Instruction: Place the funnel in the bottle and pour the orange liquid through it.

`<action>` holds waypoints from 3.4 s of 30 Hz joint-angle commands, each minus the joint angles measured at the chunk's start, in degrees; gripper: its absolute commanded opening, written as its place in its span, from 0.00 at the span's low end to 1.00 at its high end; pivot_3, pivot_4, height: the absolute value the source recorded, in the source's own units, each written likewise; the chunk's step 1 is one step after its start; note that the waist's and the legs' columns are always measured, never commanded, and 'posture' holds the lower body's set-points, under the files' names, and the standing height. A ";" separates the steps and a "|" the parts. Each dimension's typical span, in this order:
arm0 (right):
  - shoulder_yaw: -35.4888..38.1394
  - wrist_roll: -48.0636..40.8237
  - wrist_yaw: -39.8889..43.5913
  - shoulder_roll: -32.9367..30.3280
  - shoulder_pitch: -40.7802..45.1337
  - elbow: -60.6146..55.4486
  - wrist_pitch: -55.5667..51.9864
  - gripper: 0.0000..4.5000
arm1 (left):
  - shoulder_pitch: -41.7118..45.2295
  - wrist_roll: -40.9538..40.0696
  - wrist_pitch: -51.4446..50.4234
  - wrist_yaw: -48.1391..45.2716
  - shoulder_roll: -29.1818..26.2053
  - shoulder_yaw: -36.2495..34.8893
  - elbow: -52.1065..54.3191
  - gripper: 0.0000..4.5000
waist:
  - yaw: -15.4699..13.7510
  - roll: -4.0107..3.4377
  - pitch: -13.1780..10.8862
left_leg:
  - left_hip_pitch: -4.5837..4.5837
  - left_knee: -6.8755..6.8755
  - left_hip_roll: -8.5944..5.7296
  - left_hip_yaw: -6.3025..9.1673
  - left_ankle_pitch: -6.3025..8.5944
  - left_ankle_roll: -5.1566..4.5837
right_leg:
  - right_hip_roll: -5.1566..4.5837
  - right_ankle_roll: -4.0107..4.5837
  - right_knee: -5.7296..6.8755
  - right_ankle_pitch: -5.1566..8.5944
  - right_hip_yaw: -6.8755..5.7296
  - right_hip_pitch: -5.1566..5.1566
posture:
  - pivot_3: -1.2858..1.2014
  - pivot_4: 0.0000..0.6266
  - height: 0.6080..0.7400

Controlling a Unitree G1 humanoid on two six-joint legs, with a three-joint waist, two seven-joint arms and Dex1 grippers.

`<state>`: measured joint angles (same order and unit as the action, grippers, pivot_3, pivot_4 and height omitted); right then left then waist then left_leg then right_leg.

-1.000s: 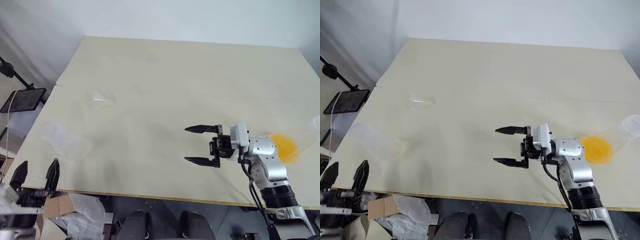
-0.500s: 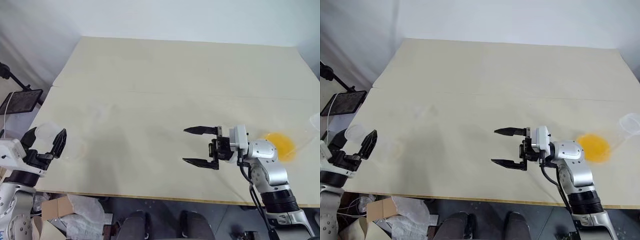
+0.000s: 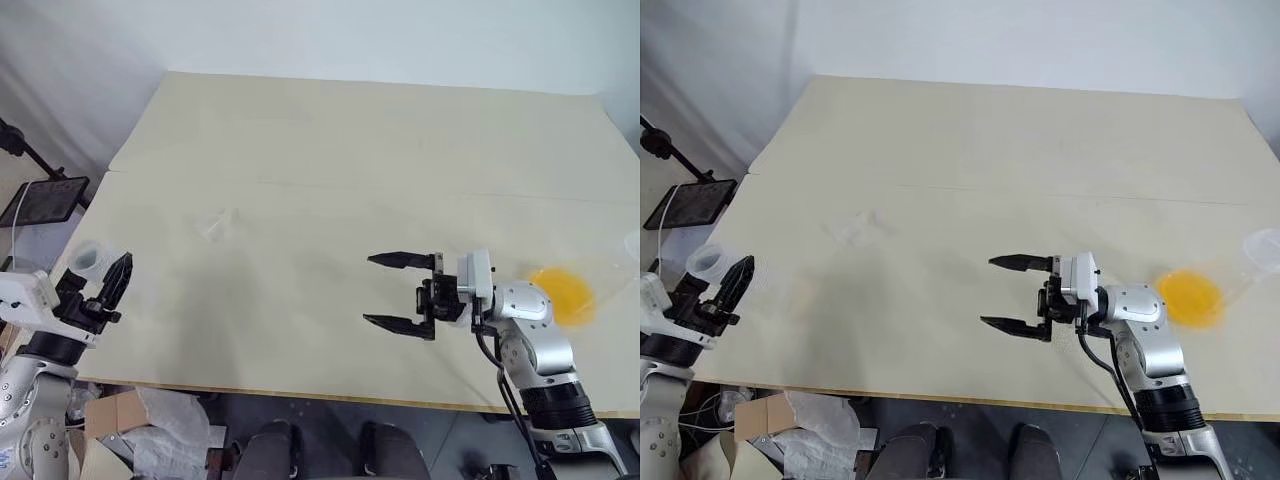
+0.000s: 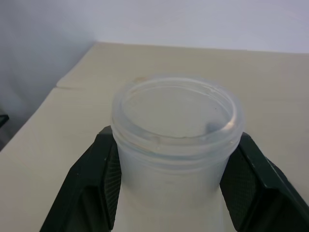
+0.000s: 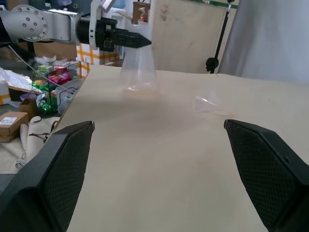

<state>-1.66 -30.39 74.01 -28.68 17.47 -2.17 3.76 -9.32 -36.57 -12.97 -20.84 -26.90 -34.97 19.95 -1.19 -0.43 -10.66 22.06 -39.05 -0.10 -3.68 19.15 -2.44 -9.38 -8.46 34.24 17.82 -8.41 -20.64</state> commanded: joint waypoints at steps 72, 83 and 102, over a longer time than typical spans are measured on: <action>8.83 0.77 -11.84 -3.47 -9.81 -5.01 2.37 1.00 | 25.15 10.55 4.77 -26.92 -5.27 11.12 -10.50 1.00 | 1.33 0.01 -0.01 | -0.05 -0.11 0.26 -0.17 -0.09 0.06 | 0.44 -0.04 0.40 -0.01 0.71 -0.23 | 0.52 0.24 1.00; 4.15 -0.51 -3.05 -3.36 -1.55 -2.01 -0.43 1.00 | -11.86 6.28 7.86 -17.97 7.94 -2.99 2.41 1.00 | 0.57 0.05 -0.02 | -0.06 -0.12 0.08 0.15 -0.04 0.04 | 0.27 -0.03 0.25 -0.01 0.75 0.01 | 0.52 0.24 1.00; 5.31 0.89 -5.81 -3.04 -3.66 -3.92 0.04 1.00 | 18.49 15.97 7.20 -6.13 2.95 11.43 -22.78 1.00 | -0.11 0.03 0.00 | -0.08 -0.11 0.03 -0.06 -0.04 0.06 | 0.35 -0.04 0.38 -0.01 0.77 -0.12 | 0.52 0.24 1.00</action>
<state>2.76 -29.26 69.00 -31.73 14.20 -3.51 3.26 6.19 -22.15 -7.49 -28.12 -22.64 -23.56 0.51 -1.31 -0.40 -10.66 21.98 -39.18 -0.09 -3.75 19.10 -2.36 -8.98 -8.49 34.62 17.81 -7.64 -20.76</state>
